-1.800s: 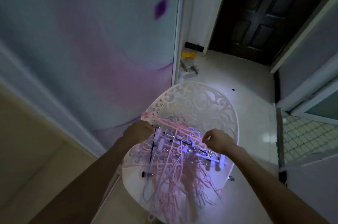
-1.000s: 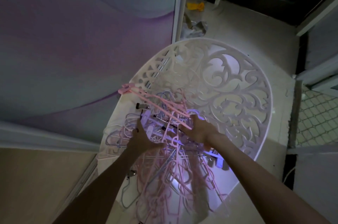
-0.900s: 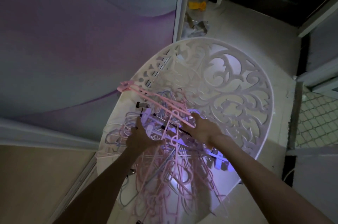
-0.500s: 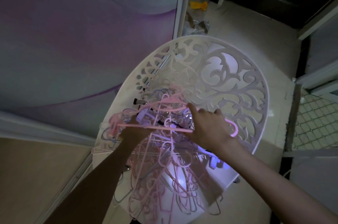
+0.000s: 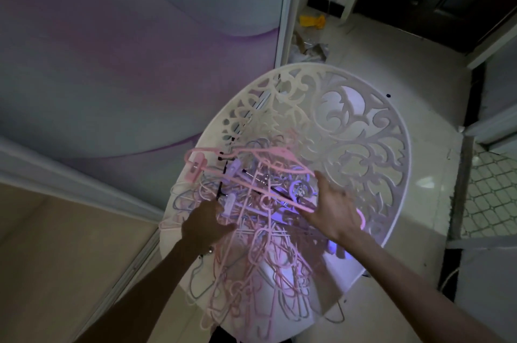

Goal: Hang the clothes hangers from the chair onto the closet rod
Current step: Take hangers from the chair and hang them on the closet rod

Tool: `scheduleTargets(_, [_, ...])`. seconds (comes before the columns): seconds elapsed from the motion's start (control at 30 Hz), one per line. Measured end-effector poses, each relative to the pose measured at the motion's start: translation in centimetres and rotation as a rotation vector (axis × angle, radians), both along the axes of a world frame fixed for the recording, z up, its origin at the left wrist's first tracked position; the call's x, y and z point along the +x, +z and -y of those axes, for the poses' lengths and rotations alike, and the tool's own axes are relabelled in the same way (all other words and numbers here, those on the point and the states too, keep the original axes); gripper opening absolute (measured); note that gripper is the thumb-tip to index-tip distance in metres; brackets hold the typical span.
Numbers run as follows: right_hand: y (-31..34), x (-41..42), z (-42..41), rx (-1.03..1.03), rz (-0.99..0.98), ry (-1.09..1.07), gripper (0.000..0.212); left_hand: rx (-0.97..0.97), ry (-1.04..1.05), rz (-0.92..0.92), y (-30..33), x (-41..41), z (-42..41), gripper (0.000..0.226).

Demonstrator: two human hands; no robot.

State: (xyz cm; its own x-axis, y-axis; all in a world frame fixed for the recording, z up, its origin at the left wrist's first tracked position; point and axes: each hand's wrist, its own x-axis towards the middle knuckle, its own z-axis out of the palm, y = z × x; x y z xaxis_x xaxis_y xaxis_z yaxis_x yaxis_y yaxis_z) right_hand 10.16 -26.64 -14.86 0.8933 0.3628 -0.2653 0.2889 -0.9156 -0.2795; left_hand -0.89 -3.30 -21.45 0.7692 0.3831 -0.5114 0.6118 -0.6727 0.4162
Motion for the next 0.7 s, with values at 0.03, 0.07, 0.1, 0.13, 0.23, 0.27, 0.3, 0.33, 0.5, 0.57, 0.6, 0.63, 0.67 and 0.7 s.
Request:
scheduleTargets(0.03, [-0.8,-0.9,-0.2,0.038,-0.013,-0.018,0.089,0.046,0.022,0.004,-0.3,-0.6,0.2,0.042])
scheduleTargets(0.07, [-1.6,-1.7,-0.4,0.076,-0.015,-0.036,0.088,0.078,0.06,-0.007,-0.5,-1.0,0.5,0.036])
scheduleTargets(0.1, [-2.6,-2.6,-0.7,0.118,-0.016,-0.058,0.086,0.112,0.078,-0.012,-0.7,-1.4,0.7,0.033])
scheduleTargets(0.13, [-3.5,-3.5,-0.9,0.157,-0.032,-0.094,0.083,0.131,0.058,0.0,-1.1,-1.7,0.7,0.031])
scheduleTargets(0.23, [-6.5,-5.7,-1.8,0.263,-0.068,-0.262,0.08,0.112,-0.106,0.001,-2.0,-2.7,0.6,0.038])
scheduleTargets(0.27, [-7.3,-6.1,-2.2,0.281,-0.07,-0.327,0.081,0.076,-0.127,-0.003,-2.5,-2.9,0.7,0.036])
scheduleTargets(0.3, [-8.2,-6.6,-2.8,0.288,-0.053,-0.389,0.081,0.042,-0.131,0.001,-3.0,-3.0,0.8,0.03])
scheduleTargets(0.33, [-8.8,-6.9,-3.3,0.281,-0.028,-0.437,0.082,0.016,-0.114,0.017,-3.2,-2.9,1.1,0.024])
scheduleTargets(0.5, [-10.4,-7.4,-5.7,0.146,0.106,-0.441,0.092,0.028,-0.191,0.045,-2.7,-2.0,1.4,0.021])
scheduleTargets(0.57, [-10.4,-6.7,-5.5,0.133,0.133,-0.39,0.088,-0.048,-0.197,0.024,-2.0,-1.5,1.2,0.024])
scheduleTargets(0.6, [-10.3,-6.2,-5.2,0.147,0.114,-0.362,0.085,-0.147,-0.148,0.042,-1.9,-1.2,1.1,0.022])
scheduleTargets(0.63, [-10.0,-5.9,-4.7,0.166,0.073,-0.335,0.082,-0.259,-0.064,0.078,-1.8,-1.0,1.0,0.019])
scheduleTargets(0.67, [-9.6,-5.6,-4.3,0.185,0.028,-0.317,0.078,-0.35,0.03,0.118,-1.7,-0.7,1.1,0.015])
scheduleTargets(0.7, [-9.2,-5.4,-3.7,0.197,0.001,-0.301,0.075,-0.424,0.12,0.151,-1.4,-0.4,1.3,0.012])
